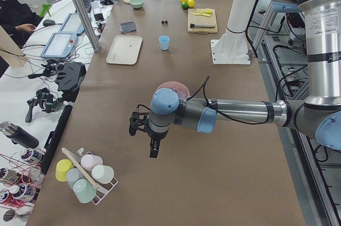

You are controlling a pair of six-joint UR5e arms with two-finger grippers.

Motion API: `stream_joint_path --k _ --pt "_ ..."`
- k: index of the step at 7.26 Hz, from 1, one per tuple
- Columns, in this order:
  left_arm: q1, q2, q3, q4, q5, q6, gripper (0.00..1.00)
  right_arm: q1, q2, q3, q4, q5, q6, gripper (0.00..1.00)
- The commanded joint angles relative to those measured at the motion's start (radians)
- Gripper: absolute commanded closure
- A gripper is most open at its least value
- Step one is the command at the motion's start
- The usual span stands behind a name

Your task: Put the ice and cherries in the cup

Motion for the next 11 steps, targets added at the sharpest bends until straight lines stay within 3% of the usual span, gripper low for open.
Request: stream_joint_path --k 1,5,7,9,10,11 --pt "-0.001 0.000 0.000 0.000 0.000 -0.001 0.02 -0.001 0.000 0.001 0.000 0.000 0.000 0.00" --pt "-0.001 0.002 0.001 0.000 0.000 0.001 0.02 -0.002 0.003 0.004 0.002 0.000 0.000 0.00" --pt "0.002 -0.014 -0.084 -0.005 -0.009 0.001 0.02 0.000 0.008 0.002 0.002 -0.001 0.000 0.00" --pt "0.035 -0.119 -0.077 -0.003 0.002 -0.015 0.02 -0.002 0.001 0.025 0.002 0.000 0.006 0.00" --pt "0.060 -0.144 -0.012 -0.003 -0.012 -0.024 0.02 -0.002 0.001 0.028 0.002 0.000 0.006 0.00" --pt "0.104 -0.146 -0.069 -0.003 -0.012 -0.025 0.02 -0.002 0.003 0.028 0.002 -0.001 0.005 0.00"
